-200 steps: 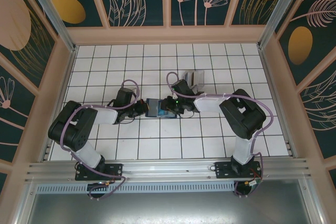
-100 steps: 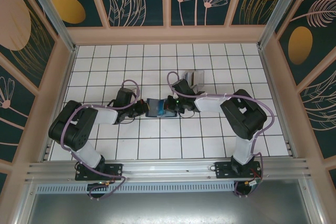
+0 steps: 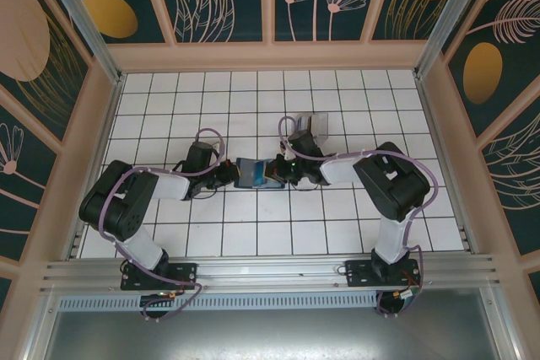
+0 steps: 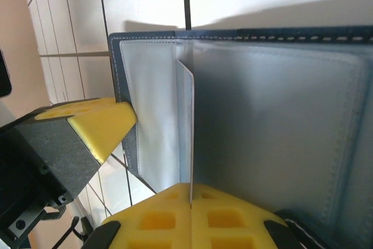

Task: Put the credit cards into the card holder
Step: Insert the credit card into the card slot.

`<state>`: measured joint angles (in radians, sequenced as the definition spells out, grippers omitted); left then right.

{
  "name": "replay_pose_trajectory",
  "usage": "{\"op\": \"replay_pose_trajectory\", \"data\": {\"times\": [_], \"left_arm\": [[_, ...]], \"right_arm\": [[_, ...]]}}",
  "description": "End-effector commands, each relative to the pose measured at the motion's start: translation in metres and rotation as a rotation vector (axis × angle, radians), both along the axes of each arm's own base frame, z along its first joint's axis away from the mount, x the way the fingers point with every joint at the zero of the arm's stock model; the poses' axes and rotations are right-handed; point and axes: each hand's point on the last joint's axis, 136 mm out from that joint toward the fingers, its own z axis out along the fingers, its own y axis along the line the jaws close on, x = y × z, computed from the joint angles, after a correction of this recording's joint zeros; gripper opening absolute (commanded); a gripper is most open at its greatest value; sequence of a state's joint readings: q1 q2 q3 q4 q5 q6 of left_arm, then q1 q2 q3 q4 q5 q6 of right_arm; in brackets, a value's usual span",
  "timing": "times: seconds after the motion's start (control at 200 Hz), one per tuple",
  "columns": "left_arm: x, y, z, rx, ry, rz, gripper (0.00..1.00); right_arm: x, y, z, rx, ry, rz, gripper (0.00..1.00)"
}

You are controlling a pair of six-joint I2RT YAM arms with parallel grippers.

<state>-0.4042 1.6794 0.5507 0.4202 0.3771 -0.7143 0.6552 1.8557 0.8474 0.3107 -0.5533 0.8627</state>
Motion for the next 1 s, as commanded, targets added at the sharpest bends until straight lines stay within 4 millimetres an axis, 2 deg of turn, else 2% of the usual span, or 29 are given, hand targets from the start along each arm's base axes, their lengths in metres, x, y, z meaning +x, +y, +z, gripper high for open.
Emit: {"op": "replay_pose_trajectory", "data": {"times": [0.0,0.03,0.07,0.355,0.49,0.551,0.736,0.996], "left_arm": [[-0.034,0.034,-0.056,0.199,0.156,0.04,0.0],[-0.035,0.035,-0.057,0.202,0.16,0.042,0.01],[-0.035,0.036,-0.057,0.203,0.158,0.045,0.01],[-0.036,0.035,-0.058,0.19,0.165,0.049,0.01],[-0.036,0.034,-0.055,0.181,0.161,0.055,0.01],[-0.037,0.034,-0.057,0.18,0.166,0.054,0.01],[-0.038,0.034,-0.057,0.178,0.168,0.054,0.01],[-0.039,0.033,-0.056,0.176,0.171,0.048,0.01]], "right_arm": [[-0.011,-0.001,-0.013,0.005,0.045,0.021,0.16],[-0.011,-0.002,-0.013,-0.01,0.037,0.019,0.29],[-0.01,-0.003,-0.013,-0.035,0.016,0.018,0.34],[0.003,-0.021,-0.004,-0.202,-0.071,-0.01,0.34],[0.004,-0.025,-0.004,-0.219,-0.078,-0.02,0.33],[0.002,-0.024,-0.006,-0.215,-0.074,-0.017,0.29],[-0.002,-0.017,-0.015,-0.167,-0.041,-0.004,0.02],[-0.002,-0.013,-0.021,-0.161,-0.027,0.009,0.0]]}}
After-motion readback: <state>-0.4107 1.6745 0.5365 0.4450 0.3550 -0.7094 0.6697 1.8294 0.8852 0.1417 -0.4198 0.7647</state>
